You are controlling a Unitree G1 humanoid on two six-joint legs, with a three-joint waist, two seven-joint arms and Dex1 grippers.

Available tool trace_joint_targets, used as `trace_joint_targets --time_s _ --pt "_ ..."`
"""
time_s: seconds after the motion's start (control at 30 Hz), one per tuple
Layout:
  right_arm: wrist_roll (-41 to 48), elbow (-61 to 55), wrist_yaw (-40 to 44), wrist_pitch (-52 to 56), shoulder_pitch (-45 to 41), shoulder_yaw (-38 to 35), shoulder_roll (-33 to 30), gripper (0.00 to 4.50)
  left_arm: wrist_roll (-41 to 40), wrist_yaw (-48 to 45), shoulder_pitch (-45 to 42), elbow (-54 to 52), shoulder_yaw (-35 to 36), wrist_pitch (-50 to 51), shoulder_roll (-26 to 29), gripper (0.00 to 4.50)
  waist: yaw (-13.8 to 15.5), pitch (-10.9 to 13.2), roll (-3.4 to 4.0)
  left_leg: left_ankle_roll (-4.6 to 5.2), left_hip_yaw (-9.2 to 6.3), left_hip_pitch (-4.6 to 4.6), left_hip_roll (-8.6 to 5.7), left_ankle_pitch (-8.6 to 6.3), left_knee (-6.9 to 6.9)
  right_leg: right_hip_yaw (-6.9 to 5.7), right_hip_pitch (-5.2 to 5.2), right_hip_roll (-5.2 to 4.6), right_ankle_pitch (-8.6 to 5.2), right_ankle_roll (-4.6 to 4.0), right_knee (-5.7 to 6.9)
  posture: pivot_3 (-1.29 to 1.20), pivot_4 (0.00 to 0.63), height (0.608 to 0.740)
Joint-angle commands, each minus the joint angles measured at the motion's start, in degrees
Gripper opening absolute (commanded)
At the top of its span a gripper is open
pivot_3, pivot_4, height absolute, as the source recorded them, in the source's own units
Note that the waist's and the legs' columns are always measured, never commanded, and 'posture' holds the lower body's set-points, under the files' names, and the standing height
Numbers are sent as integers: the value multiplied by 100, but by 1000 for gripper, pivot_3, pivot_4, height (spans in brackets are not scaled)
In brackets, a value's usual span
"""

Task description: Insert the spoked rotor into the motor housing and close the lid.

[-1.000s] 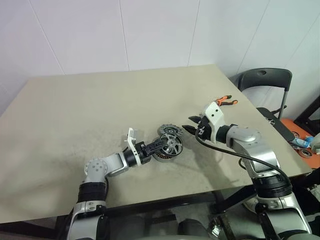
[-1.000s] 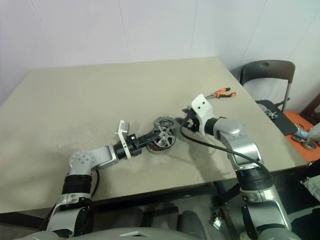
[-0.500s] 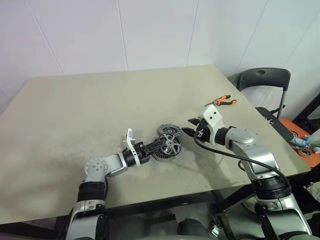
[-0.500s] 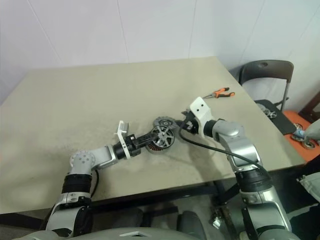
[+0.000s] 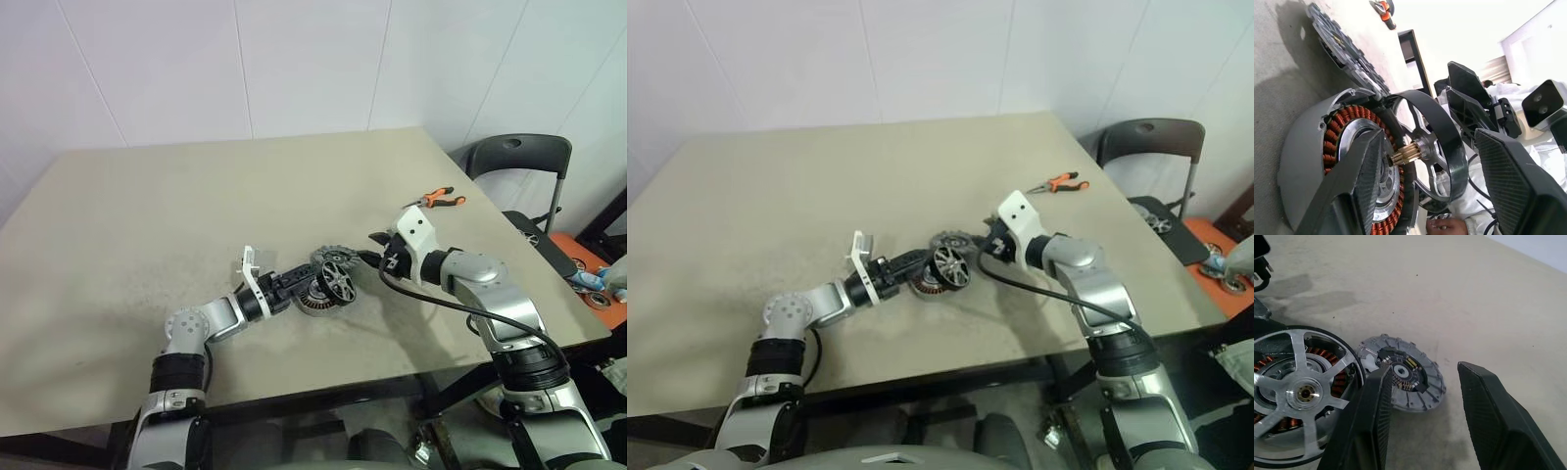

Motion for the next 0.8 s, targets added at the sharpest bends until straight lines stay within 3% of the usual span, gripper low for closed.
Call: trace_joint_targets --time_s 0.03,0.43,0.63,0.73,0.8 --pt "-14 -148 -14 -134 -101 -2 -4 2221 -165 55 -158 -255 241 48 127 2979 -13 0 0 0 0 0 0 0 0 0 0 1 0 0 0 0 0 740" --pt "30 -113 75 -147 -28 74 55 2221 -1327 702 -1008 -1029 1319 187 753 2979 3 1 0 0 -2 -6 -1 0 -1 0 -2 2 1 1 -6 0 0 740" --pt "337 -621 1047 -138 367 80 -703 2221 -1364 871 -607 -1291 1302 340 1272 2979 -9 2 2 1 -2 -8 -2 0 -6 0 -4 5 1 2 -5 0 0 740" --pt "576 -731 1625 -188 375 21 -1126 1623 -1317 843 -366 -1355 1179 358 1424 3019 -10 3 2 1 -1 -4 0 0 0 0 -2 7 0 1 -4 0 0 740" --pt "583 -714 1898 -193 302 116 -1349 922 -1309 825 -270 -1369 1148 341 1457 3019 0 3 1 0 -2 2 1 0 3 -1 3 7 0 0 -1 0 0 740"
